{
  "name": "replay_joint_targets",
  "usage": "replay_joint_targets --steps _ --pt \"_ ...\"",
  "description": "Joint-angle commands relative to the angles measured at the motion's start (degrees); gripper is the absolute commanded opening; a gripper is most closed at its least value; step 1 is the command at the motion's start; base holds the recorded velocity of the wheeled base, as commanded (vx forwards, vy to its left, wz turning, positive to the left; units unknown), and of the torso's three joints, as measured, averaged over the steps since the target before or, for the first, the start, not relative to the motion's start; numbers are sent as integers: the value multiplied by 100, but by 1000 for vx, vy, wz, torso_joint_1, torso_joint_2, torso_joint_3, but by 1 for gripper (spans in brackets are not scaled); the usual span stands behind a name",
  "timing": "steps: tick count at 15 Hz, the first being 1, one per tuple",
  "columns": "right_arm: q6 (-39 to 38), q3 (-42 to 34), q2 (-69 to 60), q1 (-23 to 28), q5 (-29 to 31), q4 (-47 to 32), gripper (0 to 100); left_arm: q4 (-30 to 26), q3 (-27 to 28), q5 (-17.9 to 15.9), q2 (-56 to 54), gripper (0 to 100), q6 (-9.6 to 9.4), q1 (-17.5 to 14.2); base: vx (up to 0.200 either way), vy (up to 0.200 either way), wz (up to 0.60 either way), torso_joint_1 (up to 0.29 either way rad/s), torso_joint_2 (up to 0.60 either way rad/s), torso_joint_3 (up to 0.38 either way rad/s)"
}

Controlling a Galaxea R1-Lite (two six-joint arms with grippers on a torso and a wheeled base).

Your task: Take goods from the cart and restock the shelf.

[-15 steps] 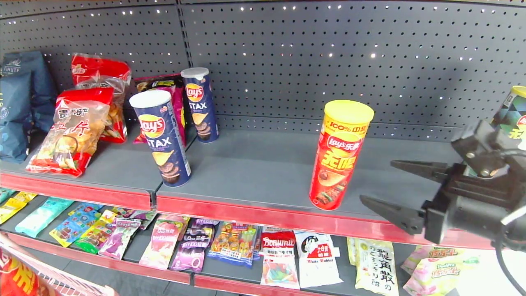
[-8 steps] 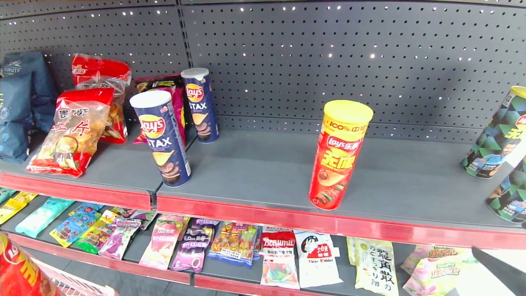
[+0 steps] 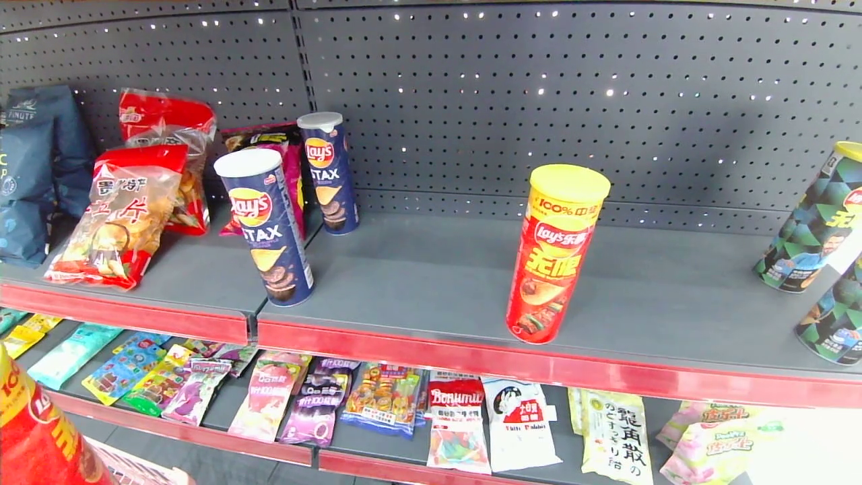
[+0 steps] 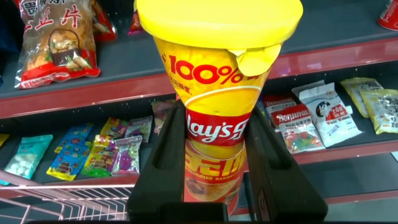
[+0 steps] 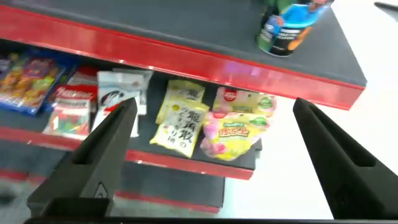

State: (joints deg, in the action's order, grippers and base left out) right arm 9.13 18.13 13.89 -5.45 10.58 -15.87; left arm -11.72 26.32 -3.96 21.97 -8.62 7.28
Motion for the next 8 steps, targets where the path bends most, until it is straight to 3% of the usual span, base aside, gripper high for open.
replay_joint_targets --steps 1,8 --pt "45 -354 -641 35 32 84 100 3 -39 -43 9 0 1 2 0 0 0 0 0 0" --pt "309 -723 -835 -9 207 357 100 3 -39 -61 -26 0 1 2 0 0 0 0 0 0"
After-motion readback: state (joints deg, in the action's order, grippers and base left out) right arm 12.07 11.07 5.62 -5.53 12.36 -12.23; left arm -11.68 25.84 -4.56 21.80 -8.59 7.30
